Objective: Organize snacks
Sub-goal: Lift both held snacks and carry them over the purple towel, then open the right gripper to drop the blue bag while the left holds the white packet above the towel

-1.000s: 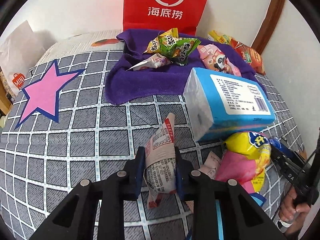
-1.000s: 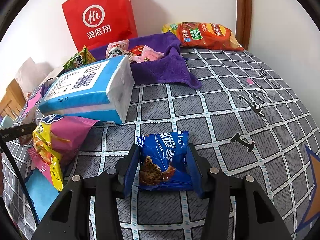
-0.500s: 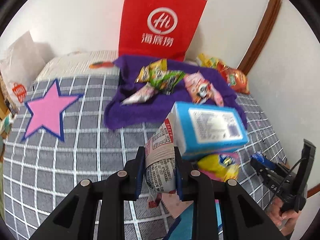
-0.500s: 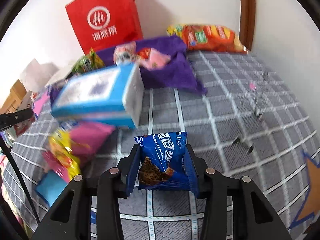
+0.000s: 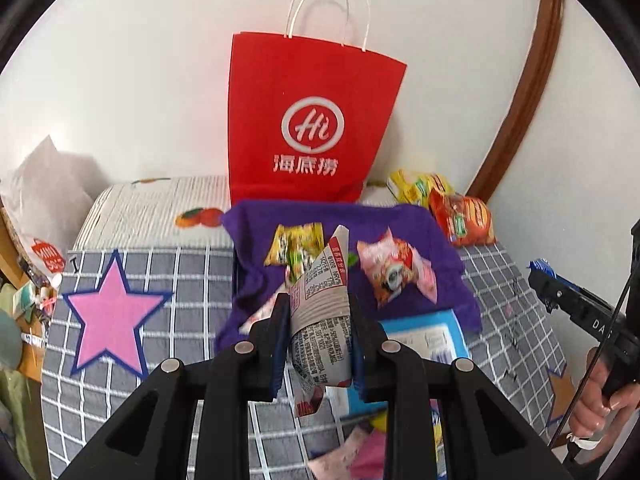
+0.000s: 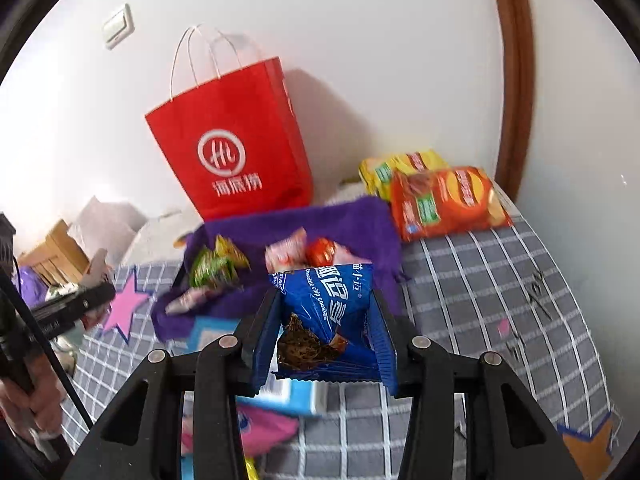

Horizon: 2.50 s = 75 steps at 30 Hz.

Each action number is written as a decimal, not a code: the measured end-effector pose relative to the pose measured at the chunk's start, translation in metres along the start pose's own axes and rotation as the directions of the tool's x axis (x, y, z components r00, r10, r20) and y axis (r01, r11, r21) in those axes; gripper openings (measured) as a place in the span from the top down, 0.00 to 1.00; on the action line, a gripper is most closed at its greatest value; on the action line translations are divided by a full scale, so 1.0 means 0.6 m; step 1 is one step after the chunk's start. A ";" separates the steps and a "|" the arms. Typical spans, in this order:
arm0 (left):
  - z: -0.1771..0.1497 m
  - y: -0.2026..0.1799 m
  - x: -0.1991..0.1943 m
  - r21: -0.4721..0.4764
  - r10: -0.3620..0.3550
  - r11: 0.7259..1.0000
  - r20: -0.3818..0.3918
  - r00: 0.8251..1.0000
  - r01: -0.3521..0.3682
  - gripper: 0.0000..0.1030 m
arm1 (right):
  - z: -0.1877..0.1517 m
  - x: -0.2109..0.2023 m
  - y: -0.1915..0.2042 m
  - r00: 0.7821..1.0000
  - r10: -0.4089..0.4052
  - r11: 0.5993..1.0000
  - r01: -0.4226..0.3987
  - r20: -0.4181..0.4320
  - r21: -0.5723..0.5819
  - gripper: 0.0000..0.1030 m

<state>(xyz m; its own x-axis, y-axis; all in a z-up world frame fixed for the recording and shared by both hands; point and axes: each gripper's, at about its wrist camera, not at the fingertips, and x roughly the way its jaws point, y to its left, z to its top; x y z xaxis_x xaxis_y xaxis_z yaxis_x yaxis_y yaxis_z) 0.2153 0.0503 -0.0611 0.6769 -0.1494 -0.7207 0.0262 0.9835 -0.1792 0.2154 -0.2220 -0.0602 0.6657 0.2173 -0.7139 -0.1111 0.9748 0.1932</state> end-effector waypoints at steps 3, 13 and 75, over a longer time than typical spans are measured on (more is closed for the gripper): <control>0.024 0.000 0.013 -0.005 0.004 1.000 0.008 1.000 -0.004 0.76 | 0.035 0.017 0.009 1.000 0.001 1.000 -0.001 -0.002 0.006 0.58; 0.083 0.010 0.083 -0.035 0.002 0.999 -0.013 1.000 -0.003 0.76 | 0.117 0.115 0.019 0.997 0.062 0.996 -0.060 -0.036 0.066 0.58; 0.076 0.045 0.248 -0.115 -0.078 0.992 -0.183 0.980 0.058 0.76 | 0.113 0.320 -0.033 0.956 0.076 0.989 -0.036 -0.284 0.146 0.42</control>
<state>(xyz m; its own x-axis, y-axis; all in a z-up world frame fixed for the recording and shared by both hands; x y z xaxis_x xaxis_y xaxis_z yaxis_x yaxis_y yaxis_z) 0.3502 0.0593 -0.1428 0.5264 -0.2421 -0.8150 -0.0197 0.9549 -0.2964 0.3957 -0.2026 -0.1555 0.4183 0.2962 -0.8586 -0.0258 0.9488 0.3148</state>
